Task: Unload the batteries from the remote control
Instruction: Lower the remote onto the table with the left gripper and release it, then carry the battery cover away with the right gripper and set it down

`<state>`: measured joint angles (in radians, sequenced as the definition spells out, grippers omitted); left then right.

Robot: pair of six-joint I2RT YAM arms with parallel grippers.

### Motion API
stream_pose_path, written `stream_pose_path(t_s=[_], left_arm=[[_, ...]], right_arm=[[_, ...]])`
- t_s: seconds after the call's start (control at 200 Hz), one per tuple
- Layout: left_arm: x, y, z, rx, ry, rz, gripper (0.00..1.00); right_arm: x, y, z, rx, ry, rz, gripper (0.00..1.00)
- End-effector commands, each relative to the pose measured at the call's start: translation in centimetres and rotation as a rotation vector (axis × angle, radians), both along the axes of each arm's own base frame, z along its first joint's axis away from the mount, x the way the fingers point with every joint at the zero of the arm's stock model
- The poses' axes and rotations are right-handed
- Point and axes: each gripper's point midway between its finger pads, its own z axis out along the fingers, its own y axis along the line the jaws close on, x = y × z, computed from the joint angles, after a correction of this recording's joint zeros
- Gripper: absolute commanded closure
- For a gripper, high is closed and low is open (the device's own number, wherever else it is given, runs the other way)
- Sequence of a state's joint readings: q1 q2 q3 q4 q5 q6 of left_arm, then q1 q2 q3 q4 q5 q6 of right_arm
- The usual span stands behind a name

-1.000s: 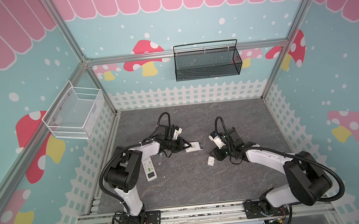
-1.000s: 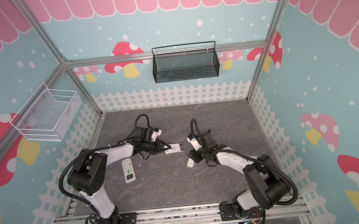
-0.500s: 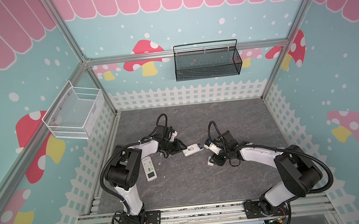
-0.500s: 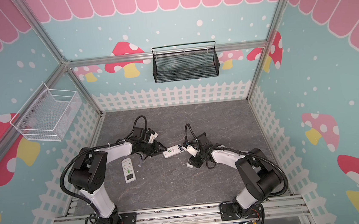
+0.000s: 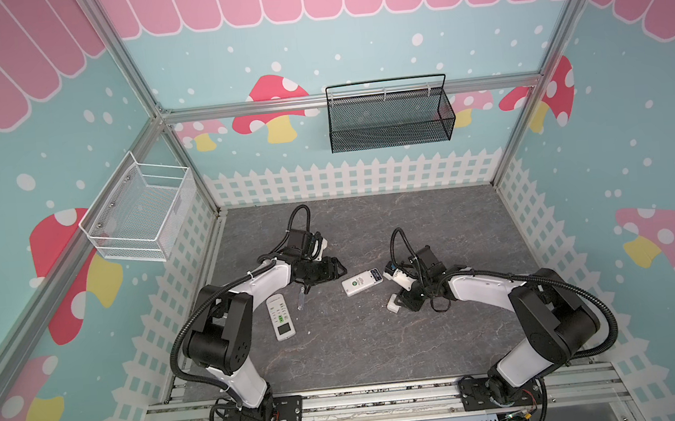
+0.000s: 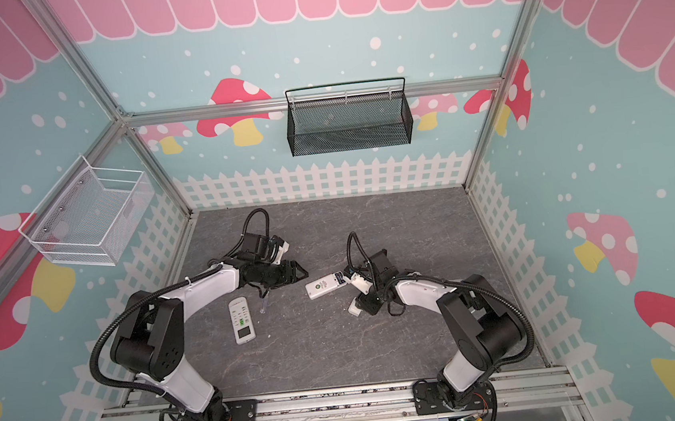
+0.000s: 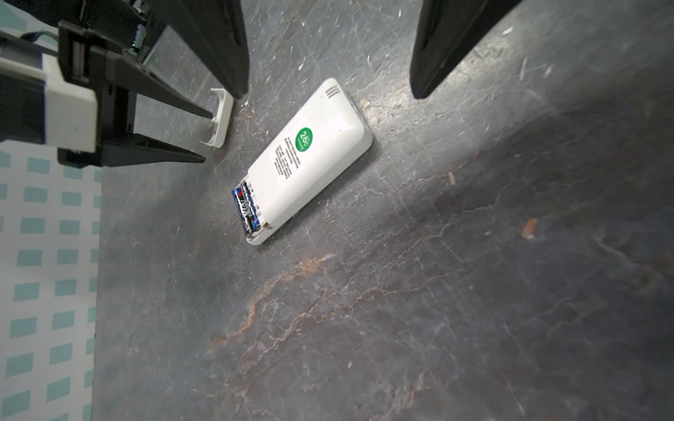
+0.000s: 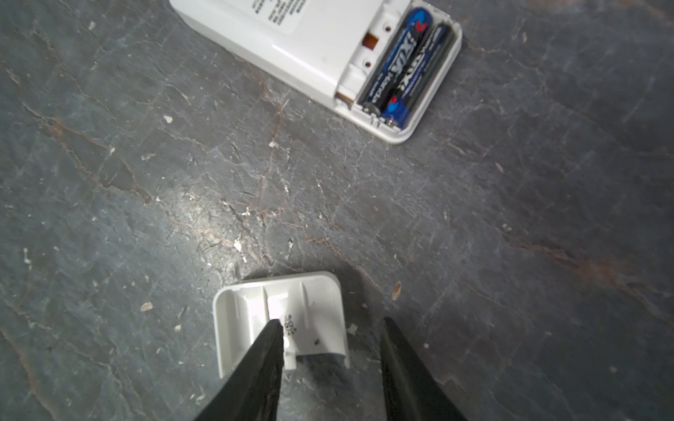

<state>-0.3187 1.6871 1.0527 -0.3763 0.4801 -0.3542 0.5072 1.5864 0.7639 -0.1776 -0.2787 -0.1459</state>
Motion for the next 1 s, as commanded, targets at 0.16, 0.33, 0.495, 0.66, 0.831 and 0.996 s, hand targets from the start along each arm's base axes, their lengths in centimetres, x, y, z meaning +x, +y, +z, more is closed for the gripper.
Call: stream_pose_path(t_s=[0.16,0.33,0.495,0.66,0.831,0.996], left_arm=[[0.9,3.5,2.6,0.164,-0.151,0.009,0.29],[1.4,6.0,2.7,0.213,-0.166,0.077,0.28],[1.8,8.8,1.9,0.346,-0.197,0.106,0.28],[1.6,10.9,0.5,0.442,-0.178,0.131,0.29],[1.3,11.2,0.2,0.463,-0.164,0.119,0.3],[1.0,12.5,-0.7,0.508,-0.125,0.112,0.3]], right_arm=[[0.8,0.5,0.1,0.021,-0.01,0.017,0.72],[0.7,0.6,-0.7,0.015,0.021,0.017,0.88],[1.8,-1.2,-0.6,-0.019,-0.008,-0.052,0.95],[3.4,-5.2,1.1,-0.019,-0.063,-0.183,1.0],[4.7,-9.6,1.5,-0.061,-0.09,-0.324,1.0],[6.0,-14.4,0.9,-0.071,-0.059,-0.519,1.0]])
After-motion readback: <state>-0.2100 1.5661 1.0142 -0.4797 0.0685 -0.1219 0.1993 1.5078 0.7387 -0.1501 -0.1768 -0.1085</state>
